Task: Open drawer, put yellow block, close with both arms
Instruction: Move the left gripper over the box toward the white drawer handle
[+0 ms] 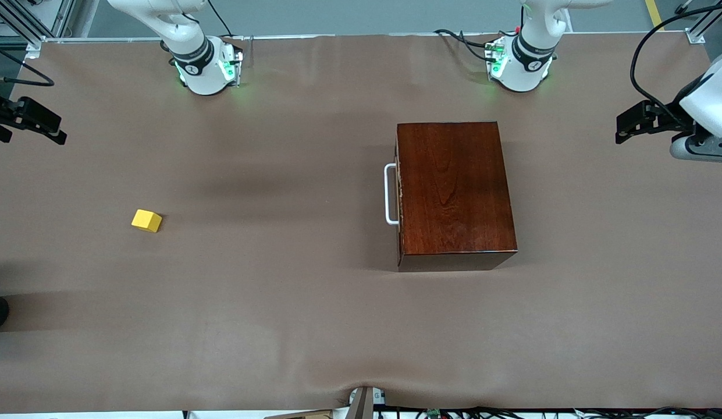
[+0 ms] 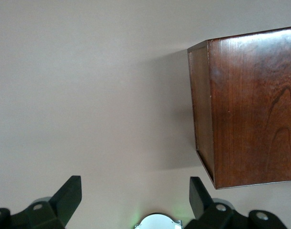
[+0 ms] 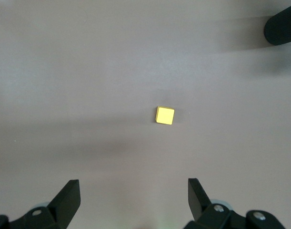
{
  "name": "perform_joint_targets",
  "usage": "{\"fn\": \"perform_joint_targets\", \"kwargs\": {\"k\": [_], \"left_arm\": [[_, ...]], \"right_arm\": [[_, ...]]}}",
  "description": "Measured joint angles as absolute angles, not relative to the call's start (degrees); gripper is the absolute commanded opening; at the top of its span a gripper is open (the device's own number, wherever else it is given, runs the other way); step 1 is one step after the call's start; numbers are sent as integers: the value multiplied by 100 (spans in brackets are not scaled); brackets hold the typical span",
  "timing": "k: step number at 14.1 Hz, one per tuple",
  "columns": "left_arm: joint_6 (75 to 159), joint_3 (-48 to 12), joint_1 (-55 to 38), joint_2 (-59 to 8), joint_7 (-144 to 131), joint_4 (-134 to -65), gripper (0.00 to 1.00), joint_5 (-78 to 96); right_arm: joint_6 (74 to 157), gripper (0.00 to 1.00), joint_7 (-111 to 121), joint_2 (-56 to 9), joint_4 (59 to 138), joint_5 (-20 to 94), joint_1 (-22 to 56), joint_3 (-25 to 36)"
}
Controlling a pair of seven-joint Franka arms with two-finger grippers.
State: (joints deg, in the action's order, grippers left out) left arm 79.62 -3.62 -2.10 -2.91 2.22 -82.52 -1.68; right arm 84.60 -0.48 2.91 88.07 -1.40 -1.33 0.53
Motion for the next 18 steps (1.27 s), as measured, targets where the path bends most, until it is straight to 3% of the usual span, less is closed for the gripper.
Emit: {"fn": "perform_joint_targets", "kwargs": {"k": [10, 18], "left_arm": [[7977, -505, -350, -418, -369, -8258, 100, -168], [8072, -669, -1517, -789, -2970, -8098, 100, -138]], "right_arm": [[8453, 100, -48, 291, 8807, -136, -130, 36], [8453, 100, -48, 291, 8807, -134, -128, 15]]}}
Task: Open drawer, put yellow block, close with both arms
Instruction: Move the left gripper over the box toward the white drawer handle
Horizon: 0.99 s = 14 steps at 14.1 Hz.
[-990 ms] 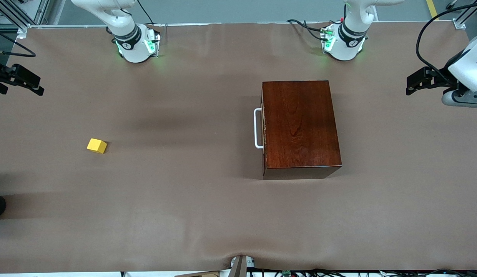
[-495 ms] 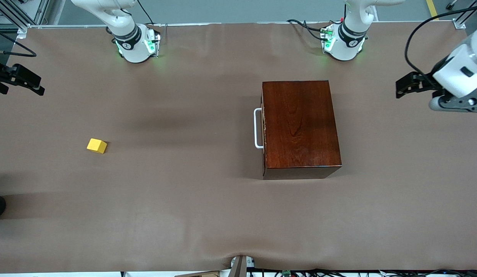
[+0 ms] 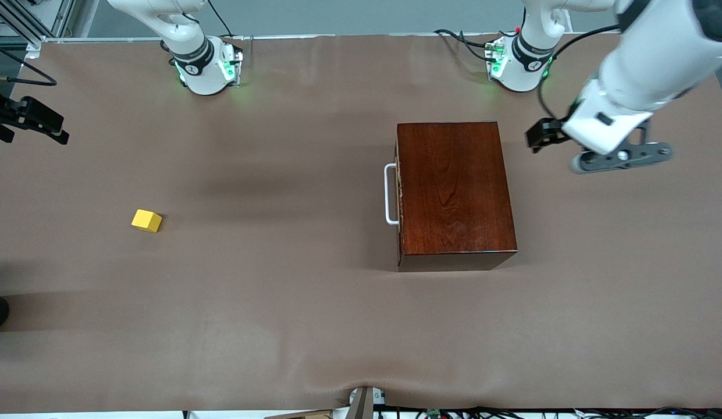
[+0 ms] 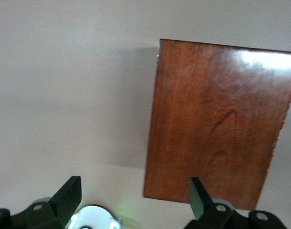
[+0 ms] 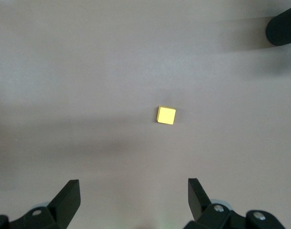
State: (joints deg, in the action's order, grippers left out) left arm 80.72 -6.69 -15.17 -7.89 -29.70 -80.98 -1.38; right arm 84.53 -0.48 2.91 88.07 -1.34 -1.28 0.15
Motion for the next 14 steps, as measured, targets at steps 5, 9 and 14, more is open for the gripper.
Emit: {"fn": "perform_joint_targets", "kwargs": {"k": [5, 9, 14], "left_arm": [[8341, -674, -2125, -1222, -4030, -7906, 100, -110], [8947, -676, -2769, -1589, -4917, -7873, 100, -106], [9445, -651, -3403, -2163, -5928, -7563, 100, -106]], "right_arm": [[8453, 100, -48, 291, 8806, -132, -126, -5], [8453, 100, -49, 291, 8806, -132, -126, -3], [8442, 100, -49, 290, 8806, -132, -135, 40]]}}
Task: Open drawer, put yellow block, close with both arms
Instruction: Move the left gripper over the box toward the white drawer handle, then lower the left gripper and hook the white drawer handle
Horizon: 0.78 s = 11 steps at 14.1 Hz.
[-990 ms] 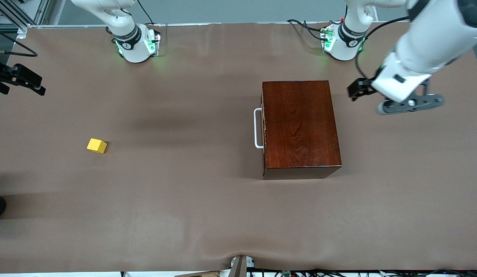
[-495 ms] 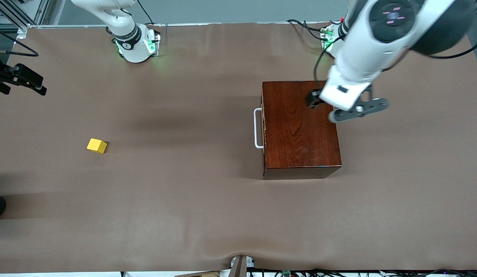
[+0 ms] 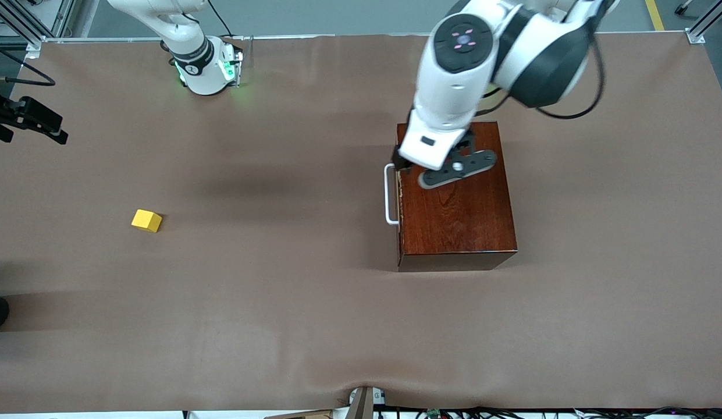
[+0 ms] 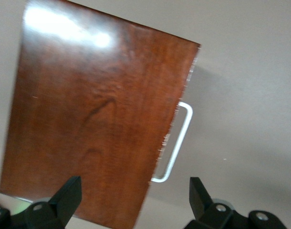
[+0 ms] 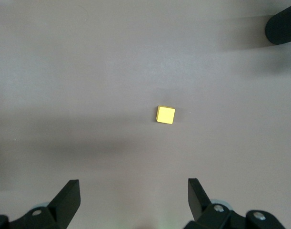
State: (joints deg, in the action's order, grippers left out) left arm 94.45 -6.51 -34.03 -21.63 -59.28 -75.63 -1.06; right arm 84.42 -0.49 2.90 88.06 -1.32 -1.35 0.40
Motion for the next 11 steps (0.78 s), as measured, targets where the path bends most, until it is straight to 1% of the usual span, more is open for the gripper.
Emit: {"fn": "perform_joint_targets", "kwargs": {"k": [8, 11], "left_arm": [[10657, -587, -4315, -3022, -6980, -7409, 100, -438], [10924, -575, -4682, -3441, -7016, -7379, 100, -1022]], "right_arm": [[8442, 100, -51, 290, 8807, -132, -142, 49], [8442, 100, -52, 284, 8807, -132, -148, 56]]}}
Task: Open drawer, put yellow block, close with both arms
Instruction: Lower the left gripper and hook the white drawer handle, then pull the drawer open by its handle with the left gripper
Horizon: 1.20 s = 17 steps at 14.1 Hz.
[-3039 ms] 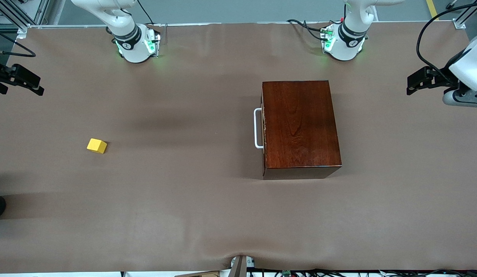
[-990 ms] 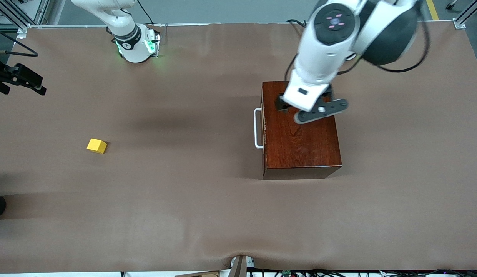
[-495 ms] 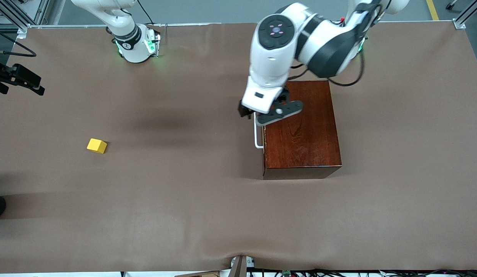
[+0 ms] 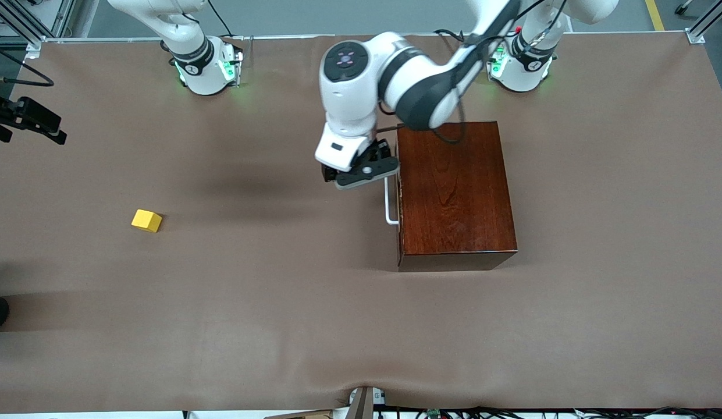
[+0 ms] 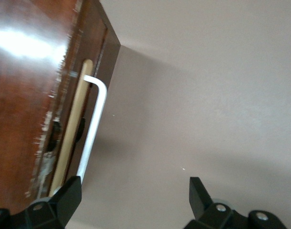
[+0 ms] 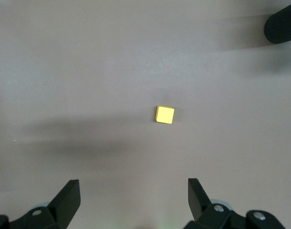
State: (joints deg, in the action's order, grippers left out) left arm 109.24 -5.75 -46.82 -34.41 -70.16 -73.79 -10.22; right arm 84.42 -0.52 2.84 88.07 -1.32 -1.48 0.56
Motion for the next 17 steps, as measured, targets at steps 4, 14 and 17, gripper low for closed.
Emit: {"fn": "perform_joint_targets", "kwargs": {"k": [4, 14, 17], "left_arm": [[11046, -559, -4912, -3798, -7025, -7360, 100, -1244], [10452, -497, -4737, -4067, -6213, -7361, 100, -1251], [10445, -494, -4660, -4205, -6208, -7361, 100, -1253]], "right_arm": [[8442, 100, -54, 281, 8808, -132, -151, 58], [8441, 100, -55, 280, 8810, -132, -176, 62], [8441, 100, -55, 279, 8810, -132, -177, 62]]}}
